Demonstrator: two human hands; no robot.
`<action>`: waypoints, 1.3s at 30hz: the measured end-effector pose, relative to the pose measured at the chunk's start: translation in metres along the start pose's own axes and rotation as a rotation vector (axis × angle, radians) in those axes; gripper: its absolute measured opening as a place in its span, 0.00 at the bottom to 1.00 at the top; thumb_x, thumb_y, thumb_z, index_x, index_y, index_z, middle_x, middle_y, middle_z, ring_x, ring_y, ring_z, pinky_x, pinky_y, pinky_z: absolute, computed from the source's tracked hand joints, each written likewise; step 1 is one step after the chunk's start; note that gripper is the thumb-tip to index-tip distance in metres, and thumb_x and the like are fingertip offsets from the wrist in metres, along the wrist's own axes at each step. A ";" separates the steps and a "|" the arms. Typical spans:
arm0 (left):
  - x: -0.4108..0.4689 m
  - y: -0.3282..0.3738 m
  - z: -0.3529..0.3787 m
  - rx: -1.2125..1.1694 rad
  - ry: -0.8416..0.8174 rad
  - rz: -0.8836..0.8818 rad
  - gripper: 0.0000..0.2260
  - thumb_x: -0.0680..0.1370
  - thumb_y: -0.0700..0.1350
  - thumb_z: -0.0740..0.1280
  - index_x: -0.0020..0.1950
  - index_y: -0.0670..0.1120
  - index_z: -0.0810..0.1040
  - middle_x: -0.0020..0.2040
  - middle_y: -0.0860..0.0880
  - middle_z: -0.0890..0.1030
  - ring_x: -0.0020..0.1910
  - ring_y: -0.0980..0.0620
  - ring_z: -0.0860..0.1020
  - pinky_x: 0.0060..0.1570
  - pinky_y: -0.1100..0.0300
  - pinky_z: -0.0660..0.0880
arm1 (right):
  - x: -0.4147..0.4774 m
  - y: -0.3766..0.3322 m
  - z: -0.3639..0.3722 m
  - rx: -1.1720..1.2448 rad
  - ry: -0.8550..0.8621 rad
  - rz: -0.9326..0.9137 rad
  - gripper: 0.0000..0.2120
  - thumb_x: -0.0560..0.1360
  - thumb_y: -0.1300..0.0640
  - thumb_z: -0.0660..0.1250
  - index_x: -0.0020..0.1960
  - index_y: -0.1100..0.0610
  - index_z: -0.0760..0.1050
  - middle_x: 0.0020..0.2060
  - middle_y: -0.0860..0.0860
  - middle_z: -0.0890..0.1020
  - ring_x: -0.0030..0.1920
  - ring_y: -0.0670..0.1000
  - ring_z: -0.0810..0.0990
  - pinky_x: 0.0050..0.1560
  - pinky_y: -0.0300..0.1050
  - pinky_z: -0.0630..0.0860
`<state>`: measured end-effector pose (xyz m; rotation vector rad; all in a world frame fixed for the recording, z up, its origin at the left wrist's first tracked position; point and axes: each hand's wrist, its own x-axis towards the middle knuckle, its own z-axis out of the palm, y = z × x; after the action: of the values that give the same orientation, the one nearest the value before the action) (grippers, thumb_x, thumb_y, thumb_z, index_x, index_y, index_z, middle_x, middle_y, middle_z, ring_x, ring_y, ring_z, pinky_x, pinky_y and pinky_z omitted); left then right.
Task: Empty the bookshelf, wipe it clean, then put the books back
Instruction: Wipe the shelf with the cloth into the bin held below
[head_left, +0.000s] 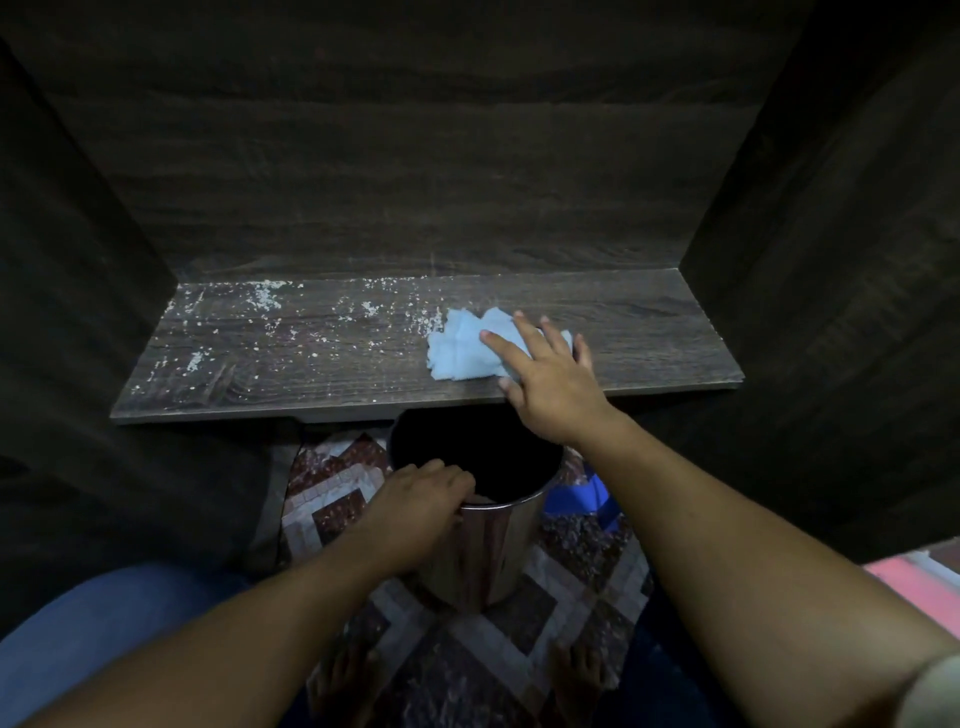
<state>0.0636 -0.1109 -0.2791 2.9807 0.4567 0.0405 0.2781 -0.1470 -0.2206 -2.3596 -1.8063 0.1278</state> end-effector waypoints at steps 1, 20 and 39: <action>0.003 0.000 0.007 0.032 -0.020 -0.003 0.16 0.61 0.47 0.78 0.40 0.49 0.74 0.36 0.52 0.76 0.35 0.51 0.75 0.31 0.60 0.69 | 0.002 0.002 0.002 0.032 -0.011 -0.009 0.25 0.82 0.49 0.54 0.77 0.38 0.51 0.79 0.49 0.49 0.78 0.56 0.45 0.74 0.62 0.42; 0.030 -0.005 0.050 -0.137 -0.239 -0.208 0.23 0.73 0.60 0.68 0.63 0.49 0.72 0.60 0.49 0.77 0.60 0.48 0.74 0.52 0.57 0.72 | 0.004 0.008 0.012 0.117 0.110 -0.070 0.27 0.79 0.56 0.58 0.77 0.46 0.58 0.78 0.51 0.57 0.77 0.59 0.50 0.75 0.63 0.43; 0.060 -0.037 -0.088 -0.072 0.347 -0.236 0.13 0.74 0.47 0.69 0.57 0.47 0.75 0.54 0.48 0.75 0.56 0.46 0.72 0.52 0.50 0.73 | -0.068 -0.023 0.017 -0.008 -0.293 -0.159 0.15 0.74 0.51 0.65 0.60 0.53 0.75 0.56 0.54 0.76 0.59 0.56 0.74 0.48 0.46 0.68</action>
<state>0.1054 -0.0476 -0.1957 2.8301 0.8224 0.5436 0.2359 -0.2057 -0.2351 -2.2876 -2.1181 0.4683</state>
